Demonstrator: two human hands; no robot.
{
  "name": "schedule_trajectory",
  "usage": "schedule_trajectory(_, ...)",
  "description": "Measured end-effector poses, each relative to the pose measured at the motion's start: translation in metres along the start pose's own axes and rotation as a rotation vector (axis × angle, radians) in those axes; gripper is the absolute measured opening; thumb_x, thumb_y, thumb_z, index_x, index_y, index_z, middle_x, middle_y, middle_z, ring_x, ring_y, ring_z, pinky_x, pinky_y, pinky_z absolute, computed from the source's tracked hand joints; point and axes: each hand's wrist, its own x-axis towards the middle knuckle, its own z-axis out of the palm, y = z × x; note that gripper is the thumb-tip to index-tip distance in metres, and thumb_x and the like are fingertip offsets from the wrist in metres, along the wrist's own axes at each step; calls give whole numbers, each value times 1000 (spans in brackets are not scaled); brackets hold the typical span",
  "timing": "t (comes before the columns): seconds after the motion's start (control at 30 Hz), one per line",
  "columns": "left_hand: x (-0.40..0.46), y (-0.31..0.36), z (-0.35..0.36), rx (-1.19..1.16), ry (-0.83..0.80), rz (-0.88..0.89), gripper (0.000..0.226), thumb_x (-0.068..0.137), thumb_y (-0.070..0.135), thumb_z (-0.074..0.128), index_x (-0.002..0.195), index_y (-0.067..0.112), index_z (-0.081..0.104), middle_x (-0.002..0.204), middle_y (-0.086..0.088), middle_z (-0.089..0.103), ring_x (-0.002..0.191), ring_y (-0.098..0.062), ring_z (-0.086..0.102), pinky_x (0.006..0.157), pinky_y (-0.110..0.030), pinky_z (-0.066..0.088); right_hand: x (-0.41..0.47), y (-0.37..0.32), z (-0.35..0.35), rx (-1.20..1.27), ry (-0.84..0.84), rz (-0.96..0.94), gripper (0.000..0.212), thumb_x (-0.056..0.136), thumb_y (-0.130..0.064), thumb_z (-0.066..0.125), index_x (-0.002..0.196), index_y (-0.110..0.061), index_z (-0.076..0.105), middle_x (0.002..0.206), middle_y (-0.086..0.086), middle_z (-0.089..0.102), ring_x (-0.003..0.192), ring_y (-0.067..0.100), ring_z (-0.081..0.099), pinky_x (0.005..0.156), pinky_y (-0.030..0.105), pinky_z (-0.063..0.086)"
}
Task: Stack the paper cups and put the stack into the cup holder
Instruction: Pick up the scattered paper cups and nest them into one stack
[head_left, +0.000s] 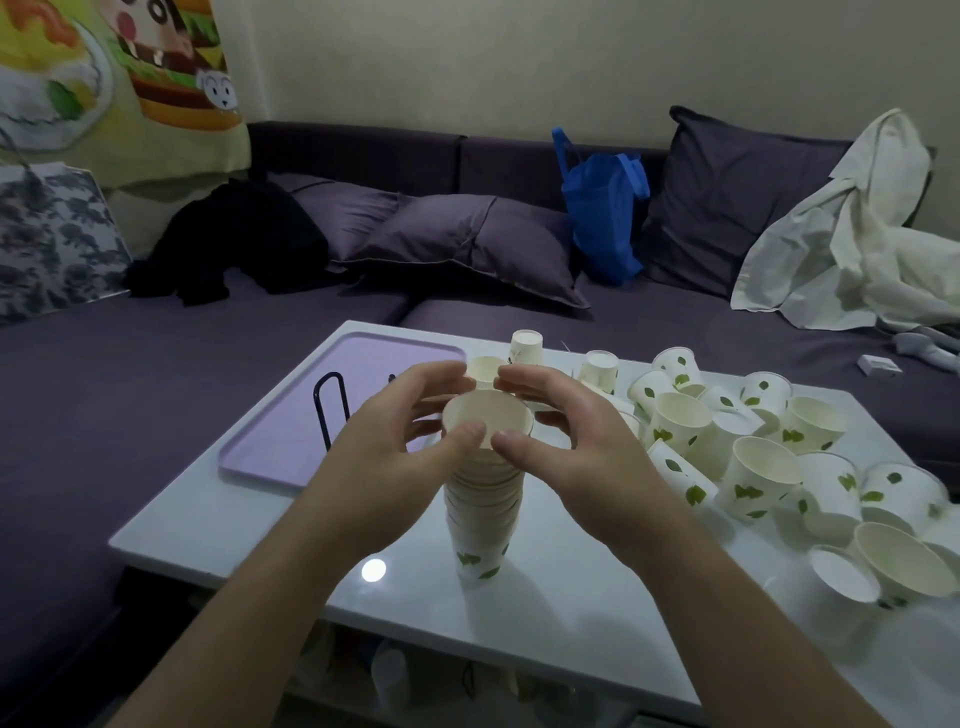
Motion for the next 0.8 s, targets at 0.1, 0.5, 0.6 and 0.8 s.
schedule_trajectory(0.1,0,-4,0,56,-47,-41,52,94,42,73,143,40,56,134,21,66,125,-6,63,108,-40,55,1,4,1,-40,-7,36,48,93,-36,79,138,-39,63,135,-23,65,130,-1,55,115,36,45)
schedule_trajectory(0.5,52,-25,2,-91,18,-214,19,104,26,64,121,32,69,119,18,74,110,-1,69,97,-32,55,35,47,-15,-192,190,283,35,94,-14,66,127,-25,62,126,-12,66,121,11,60,101,33,50)
schedule_trajectory(0.6,87,-48,18,-70,-67,-240,37,96,17,76,128,29,64,131,11,68,119,-11,67,102,-39,56,66,72,-16,-538,86,311,55,92,-14,61,145,-20,50,142,-4,53,135,21,45,106,34,41)
schedule_trajectory(0.8,162,-92,56,336,-147,-79,90,84,27,85,160,24,37,164,2,40,141,-13,45,111,-28,35,139,118,-16,-1035,-75,235,60,83,-20,62,141,-10,48,151,8,48,151,31,27,126,40,20)
